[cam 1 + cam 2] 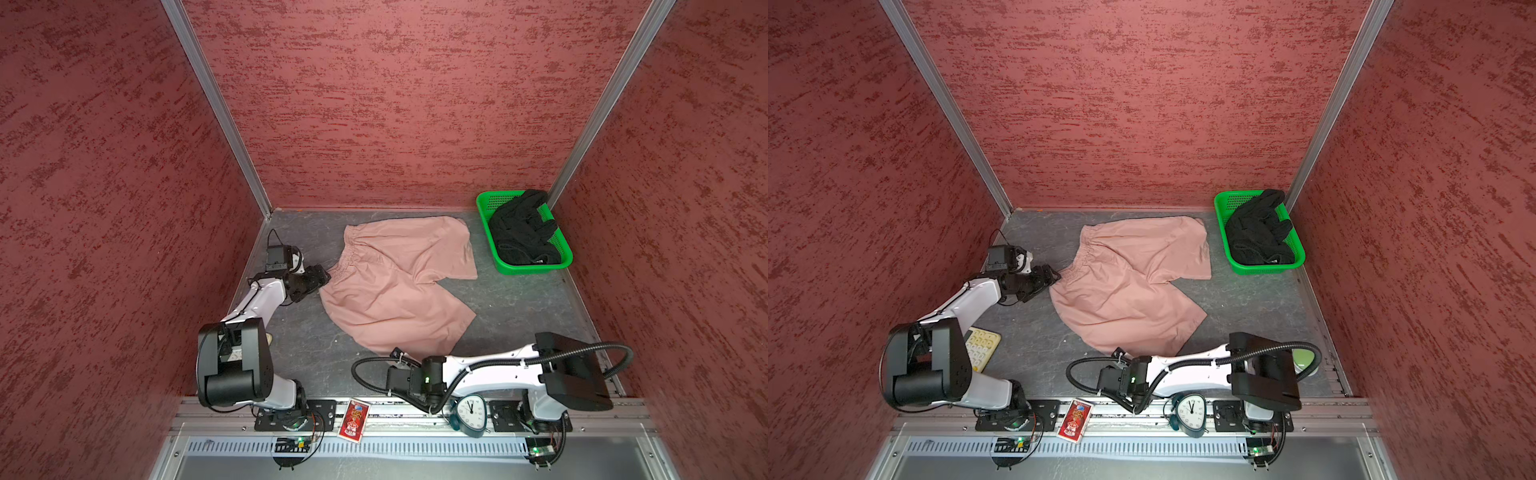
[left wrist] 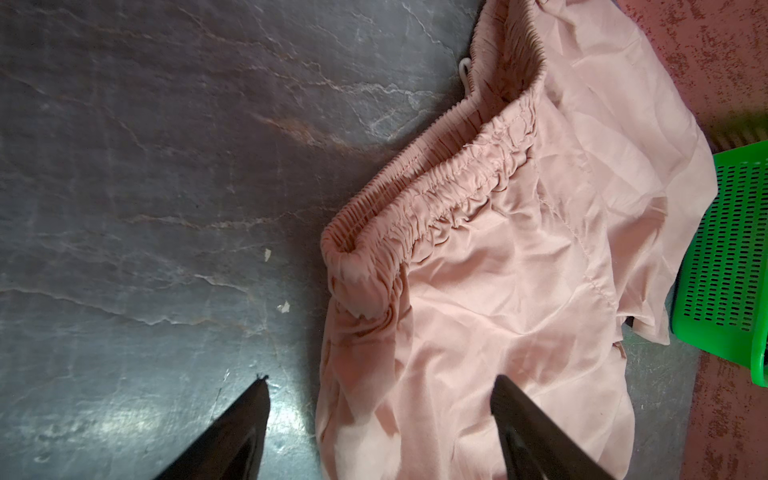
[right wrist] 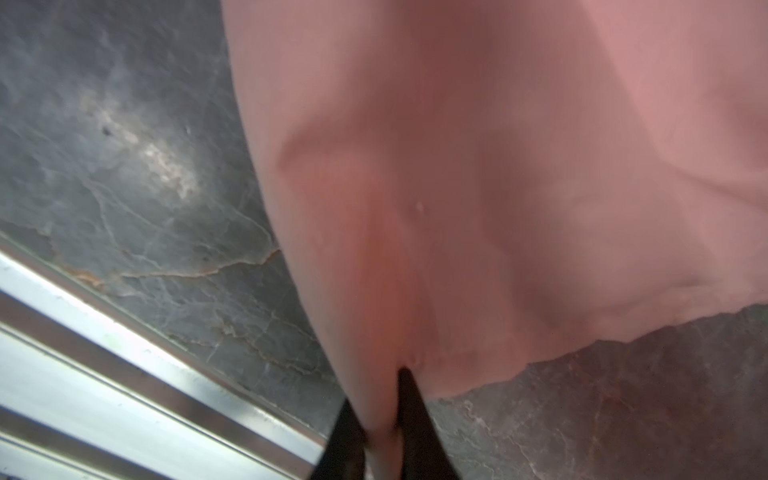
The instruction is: Fold and stack the shorts
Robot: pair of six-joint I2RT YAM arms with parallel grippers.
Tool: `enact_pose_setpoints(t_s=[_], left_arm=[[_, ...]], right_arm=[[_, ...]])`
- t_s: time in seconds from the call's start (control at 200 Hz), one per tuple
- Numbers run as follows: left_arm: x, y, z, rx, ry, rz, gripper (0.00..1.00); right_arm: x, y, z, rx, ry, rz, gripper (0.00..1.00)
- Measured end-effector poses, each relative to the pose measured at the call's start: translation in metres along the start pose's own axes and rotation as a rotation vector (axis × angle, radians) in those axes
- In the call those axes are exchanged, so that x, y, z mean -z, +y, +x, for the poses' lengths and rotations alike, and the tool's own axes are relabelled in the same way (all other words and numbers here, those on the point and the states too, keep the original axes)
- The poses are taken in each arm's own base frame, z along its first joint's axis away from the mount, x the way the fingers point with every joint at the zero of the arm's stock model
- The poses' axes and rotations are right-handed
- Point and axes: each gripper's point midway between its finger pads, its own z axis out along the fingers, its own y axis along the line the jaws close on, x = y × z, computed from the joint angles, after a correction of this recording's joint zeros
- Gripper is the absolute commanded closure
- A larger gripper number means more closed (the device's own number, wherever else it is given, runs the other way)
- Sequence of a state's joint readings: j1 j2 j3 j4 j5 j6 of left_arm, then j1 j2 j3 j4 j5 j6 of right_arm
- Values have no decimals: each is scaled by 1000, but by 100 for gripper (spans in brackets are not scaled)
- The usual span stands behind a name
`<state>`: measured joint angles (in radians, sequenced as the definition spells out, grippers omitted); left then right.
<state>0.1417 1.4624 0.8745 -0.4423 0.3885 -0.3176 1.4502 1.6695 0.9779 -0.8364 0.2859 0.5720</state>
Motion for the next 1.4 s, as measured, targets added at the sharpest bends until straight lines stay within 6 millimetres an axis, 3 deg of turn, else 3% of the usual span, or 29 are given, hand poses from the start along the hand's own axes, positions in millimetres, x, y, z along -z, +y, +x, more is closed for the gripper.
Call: enact_pose_setpoints(t_s=[0.24,0.386,0.551,0.671,0.801,0.922,1.182,1.403], left_arm=[[-4,-7,5,-20,18,11,17],[-9,-10,10,-38,35,8,29],[-19,-2,14,-36,65,-23,56],[-23,4,14,-44,79,-42,100],[-15,2,2,-47,61,-53,100],[6,-6,-11,-54,22,-63,100],[85,-38,-32,-106,-113,-67,100],[120,-42,-32,-121,-126,-105,100]], right_arm=[[15,-12,-3,-40,-45,-41,100],[29,-21,-9,-84,-95,-75,100],[37,-25,-13,-106,-122,-91,100],[43,-27,-15,-114,-145,-106,100],[52,-32,-16,-116,-166,-107,100],[68,-49,-18,-133,-199,-75,100],[145,-102,-53,-280,-433,-49,100],[192,-134,-71,-305,-564,43,100]])
